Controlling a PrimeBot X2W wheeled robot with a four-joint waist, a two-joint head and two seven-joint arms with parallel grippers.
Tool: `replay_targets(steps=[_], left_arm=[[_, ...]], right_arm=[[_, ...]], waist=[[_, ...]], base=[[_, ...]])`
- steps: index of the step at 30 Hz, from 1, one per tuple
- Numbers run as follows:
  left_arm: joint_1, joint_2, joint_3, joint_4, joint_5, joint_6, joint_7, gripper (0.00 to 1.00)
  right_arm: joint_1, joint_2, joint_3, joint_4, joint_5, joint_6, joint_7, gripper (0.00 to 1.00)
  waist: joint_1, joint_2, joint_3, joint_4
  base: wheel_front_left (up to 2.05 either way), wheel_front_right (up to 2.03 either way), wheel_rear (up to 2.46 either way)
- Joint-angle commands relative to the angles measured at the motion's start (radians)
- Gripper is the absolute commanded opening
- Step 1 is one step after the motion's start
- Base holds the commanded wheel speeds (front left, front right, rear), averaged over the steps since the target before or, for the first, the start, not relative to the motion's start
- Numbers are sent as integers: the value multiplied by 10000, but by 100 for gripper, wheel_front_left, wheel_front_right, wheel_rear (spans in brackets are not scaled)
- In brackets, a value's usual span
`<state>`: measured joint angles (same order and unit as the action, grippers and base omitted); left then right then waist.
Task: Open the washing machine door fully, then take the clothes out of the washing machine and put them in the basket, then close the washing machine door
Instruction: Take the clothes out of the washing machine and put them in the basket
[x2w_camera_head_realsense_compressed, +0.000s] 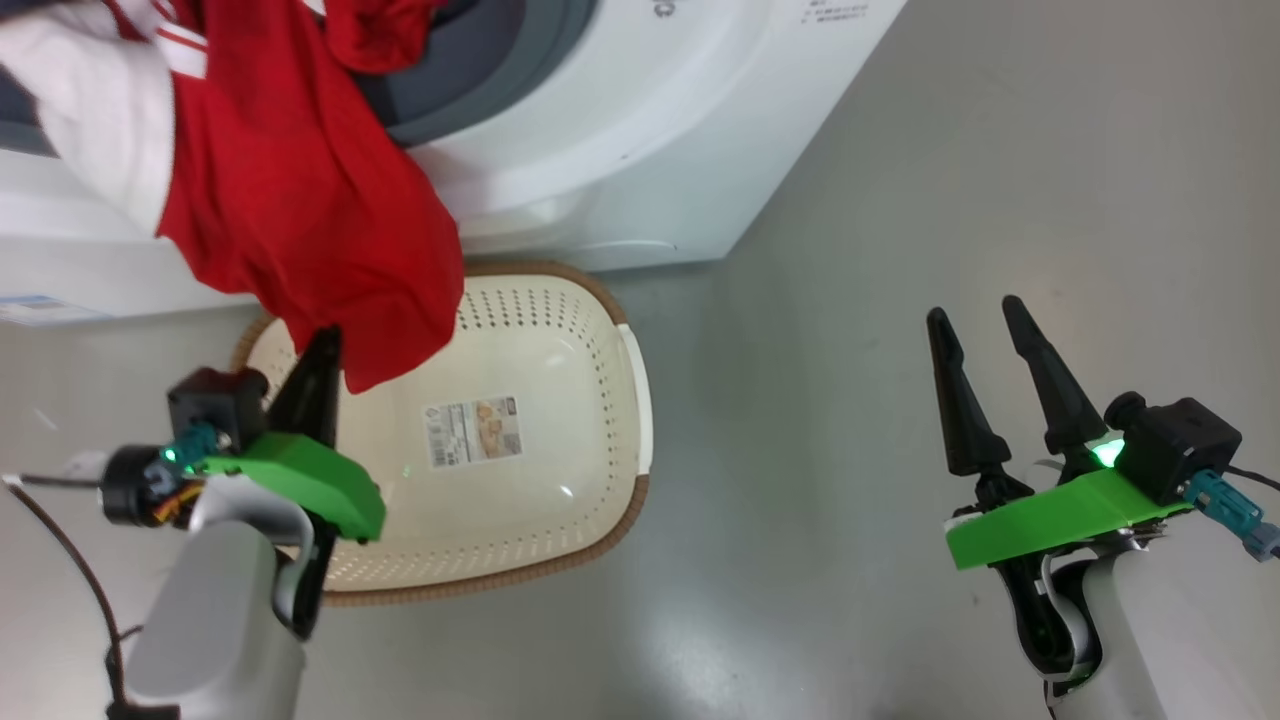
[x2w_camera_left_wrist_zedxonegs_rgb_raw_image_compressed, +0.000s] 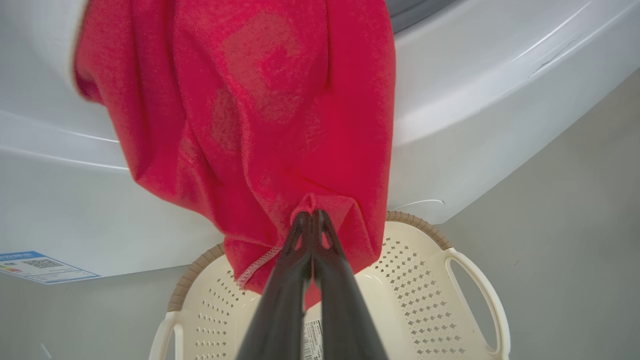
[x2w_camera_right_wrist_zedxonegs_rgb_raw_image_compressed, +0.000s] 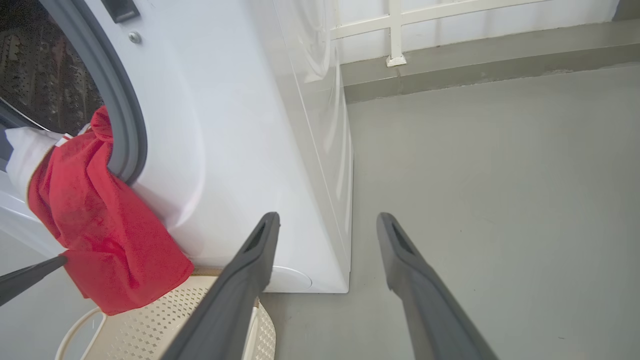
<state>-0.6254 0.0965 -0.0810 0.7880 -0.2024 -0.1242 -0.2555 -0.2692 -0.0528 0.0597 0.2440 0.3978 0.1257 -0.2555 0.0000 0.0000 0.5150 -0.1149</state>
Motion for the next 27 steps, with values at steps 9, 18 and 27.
replay_targets(steps=[9,18,27], left_arm=[[-1465,644,432,1805,343,-35,-62,0],[-2427,822,454,3215,461,103,-62,0],[-2382,710,562,3146,321,47,-62,100]], right_arm=[[-398,24,457,-427,341,50,-63,100],[-547,25,552,-439,400,50,-63,100],[-509,25,521,-357,338,50,-63,100]], waist=[[0,0,992,-534],[0,0,1191,-624],[0,0,967,-445]], base=[[0,0,0],[0,0,0],[0,0,0]])
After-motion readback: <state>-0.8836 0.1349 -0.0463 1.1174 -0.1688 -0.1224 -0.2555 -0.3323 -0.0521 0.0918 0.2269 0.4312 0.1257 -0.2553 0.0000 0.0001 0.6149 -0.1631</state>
